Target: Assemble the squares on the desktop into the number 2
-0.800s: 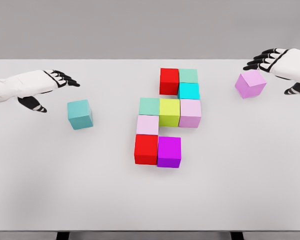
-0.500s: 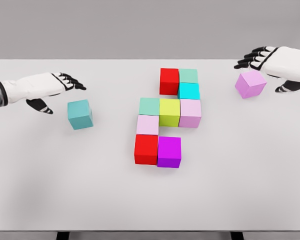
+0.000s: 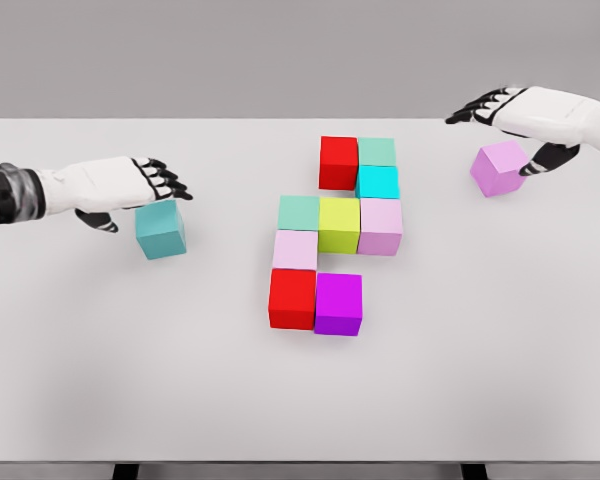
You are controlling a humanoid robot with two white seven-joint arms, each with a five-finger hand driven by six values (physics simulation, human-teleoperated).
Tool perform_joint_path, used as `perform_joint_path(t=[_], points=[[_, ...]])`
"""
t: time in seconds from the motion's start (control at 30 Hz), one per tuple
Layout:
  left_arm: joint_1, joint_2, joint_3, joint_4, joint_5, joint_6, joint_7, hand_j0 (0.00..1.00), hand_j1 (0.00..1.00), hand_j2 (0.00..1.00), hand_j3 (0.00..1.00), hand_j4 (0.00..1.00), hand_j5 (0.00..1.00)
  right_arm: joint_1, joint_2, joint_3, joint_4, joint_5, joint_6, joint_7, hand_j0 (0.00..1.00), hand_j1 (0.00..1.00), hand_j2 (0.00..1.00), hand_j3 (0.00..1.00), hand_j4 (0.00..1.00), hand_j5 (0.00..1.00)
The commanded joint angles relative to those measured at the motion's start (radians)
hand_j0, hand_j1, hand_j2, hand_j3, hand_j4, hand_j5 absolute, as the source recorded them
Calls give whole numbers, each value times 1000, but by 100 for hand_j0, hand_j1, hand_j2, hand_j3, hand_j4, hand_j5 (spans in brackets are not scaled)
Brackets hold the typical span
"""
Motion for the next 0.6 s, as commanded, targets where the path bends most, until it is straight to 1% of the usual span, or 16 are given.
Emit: perform_joint_path(t=[0.0, 0.03, 0.1, 0.17, 0.2, 0.27, 0.37, 0.53, 0.57], points=[[0, -14, 1, 0, -20, 1, 0, 100, 100, 100, 100, 100, 100, 0, 12, 36, 50, -2, 3, 0, 100, 100, 100, 100, 100, 100], [2, -24, 1, 0, -44, 1, 0, 100, 100, 100, 100, 100, 100, 0, 12, 41, 59, 3, 3, 0, 100, 100, 100, 100, 100, 100], [3, -31, -1, 1, -57, 1, 0, 100, 100, 100, 100, 100, 100, -9, 14, 51, 79, 6, 3, 0, 100, 100, 100, 100, 100, 100], [3, -31, -5, 1, -61, 1, 0, 100, 100, 100, 100, 100, 100, -34, 18, 80, 107, 7, 3, 0, 100, 100, 100, 100, 100, 100], [3, -31, -8, 3, -61, 1, 0, 100, 100, 100, 100, 100, 100, -54, 37, 96, 134, 9, 1, 0, 100, 100, 100, 100, 100, 100], [3, -31, -12, 4, -63, 1, 0, 100, 100, 100, 100, 100, 100, -78, 43, 131, 168, 24, 1, 0, 100, 100, 100, 100, 100, 100], [9, -35, -12, 4, -98, 1, 0, 100, 100, 100, 100, 100, 100, -86, 51, 137, 197, 38, 1, 0, 100, 100, 100, 100, 100, 100], [11, -40, -13, 9, -101, 1, 0, 100, 100, 100, 100, 100, 100, -117, 72, 140, 271, 61, -2, 0, 100, 100, 100, 100, 100, 100], [11, -41, -22, 9, -101, 1, 0, 100, 100, 100, 100, 100, 100, -120, 78, 140, 279, 62, -4, 0, 100, 100, 100, 100, 100, 100]])
